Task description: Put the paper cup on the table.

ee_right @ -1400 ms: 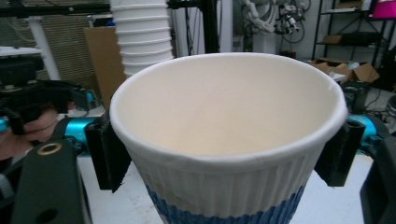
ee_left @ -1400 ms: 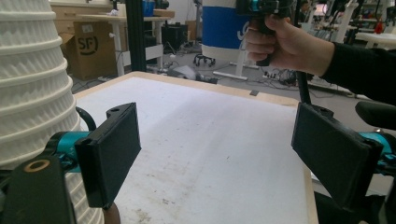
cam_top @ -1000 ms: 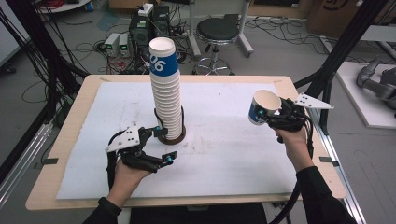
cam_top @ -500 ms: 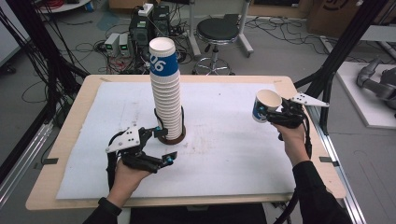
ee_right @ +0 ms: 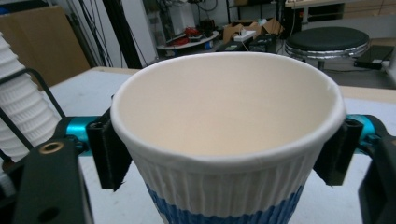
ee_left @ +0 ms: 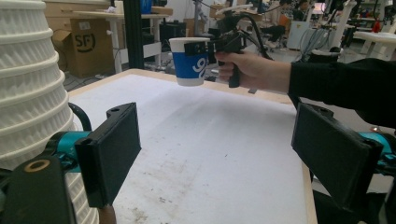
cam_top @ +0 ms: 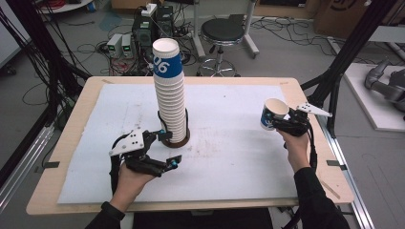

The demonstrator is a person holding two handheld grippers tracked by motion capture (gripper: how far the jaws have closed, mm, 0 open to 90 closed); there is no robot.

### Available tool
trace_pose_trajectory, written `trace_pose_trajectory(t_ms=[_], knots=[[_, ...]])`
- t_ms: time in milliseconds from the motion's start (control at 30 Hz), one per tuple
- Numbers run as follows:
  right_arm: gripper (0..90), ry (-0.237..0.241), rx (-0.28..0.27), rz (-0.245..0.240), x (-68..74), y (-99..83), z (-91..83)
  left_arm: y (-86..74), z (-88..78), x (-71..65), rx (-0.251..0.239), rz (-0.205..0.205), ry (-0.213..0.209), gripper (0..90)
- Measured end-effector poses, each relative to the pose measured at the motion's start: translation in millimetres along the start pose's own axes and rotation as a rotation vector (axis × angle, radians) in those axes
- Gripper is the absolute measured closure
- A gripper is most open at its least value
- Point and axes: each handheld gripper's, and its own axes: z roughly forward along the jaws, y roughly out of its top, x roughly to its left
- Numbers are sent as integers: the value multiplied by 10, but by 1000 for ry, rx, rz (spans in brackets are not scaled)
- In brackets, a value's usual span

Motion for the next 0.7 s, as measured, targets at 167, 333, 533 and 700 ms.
trace_pose_trajectory(t_ms=[167,333,533,700], knots=[[216,-24,27,14,-32,-89,86,-1,12,-11,1,2,-5,155],[216,-52,47,18,-53,-148,182,-5,16,-15,-1,2,-12,156],[216,-113,52,33,-147,-217,262,-11,15,-19,-6,-1,-12,155],[216,-148,61,35,-184,-256,303,-15,13,-17,-3,1,-11,155]])
